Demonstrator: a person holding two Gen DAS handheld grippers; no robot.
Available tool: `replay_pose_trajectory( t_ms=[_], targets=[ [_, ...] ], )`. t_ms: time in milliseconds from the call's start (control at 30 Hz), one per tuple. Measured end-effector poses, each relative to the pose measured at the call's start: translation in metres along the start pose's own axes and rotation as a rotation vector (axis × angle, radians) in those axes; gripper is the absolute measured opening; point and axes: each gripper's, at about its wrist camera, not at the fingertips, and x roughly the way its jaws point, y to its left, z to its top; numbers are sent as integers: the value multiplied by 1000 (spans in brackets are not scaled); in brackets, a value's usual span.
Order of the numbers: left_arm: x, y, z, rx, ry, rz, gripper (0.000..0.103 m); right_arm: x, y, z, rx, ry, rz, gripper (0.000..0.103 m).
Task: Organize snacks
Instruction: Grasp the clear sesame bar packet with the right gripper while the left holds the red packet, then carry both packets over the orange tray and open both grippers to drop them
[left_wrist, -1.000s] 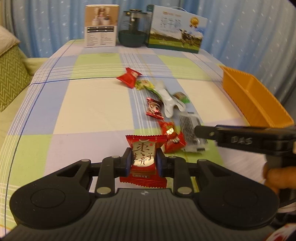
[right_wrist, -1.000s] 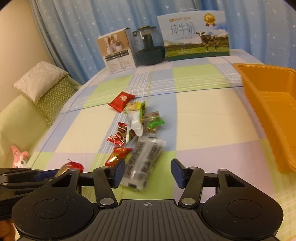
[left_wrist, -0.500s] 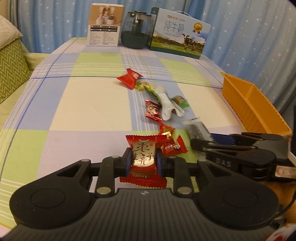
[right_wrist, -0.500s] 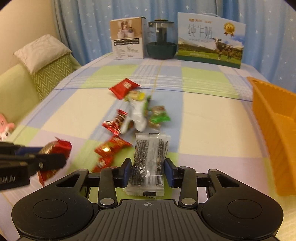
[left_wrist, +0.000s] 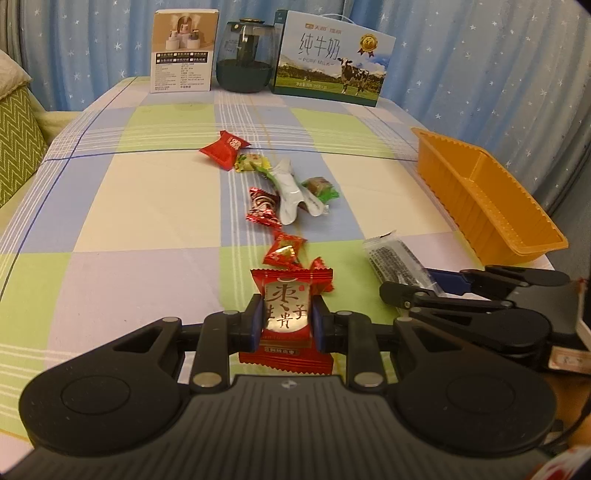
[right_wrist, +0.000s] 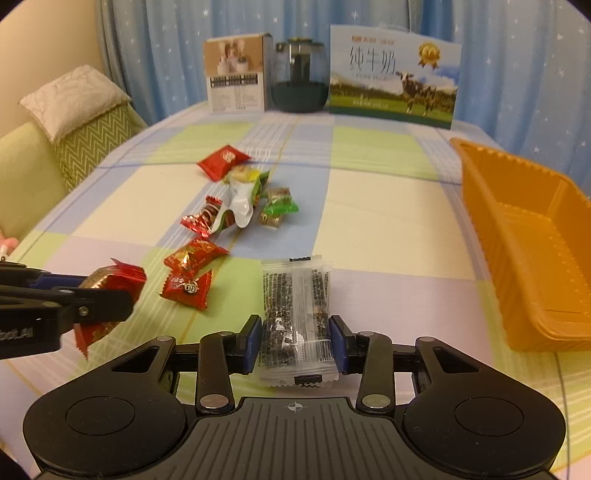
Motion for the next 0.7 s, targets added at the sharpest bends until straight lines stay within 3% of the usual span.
replay_pose_trajectory(
  t_ms=[433,700],
  targets=[
    [-39,-65,2,38,-52,-45,24,-95,-37,-6,101,-87,-35,39],
    [-37,-119,17,94,-66,-114,24,-138,-77,7,165,-176,-83,39]
  ],
)
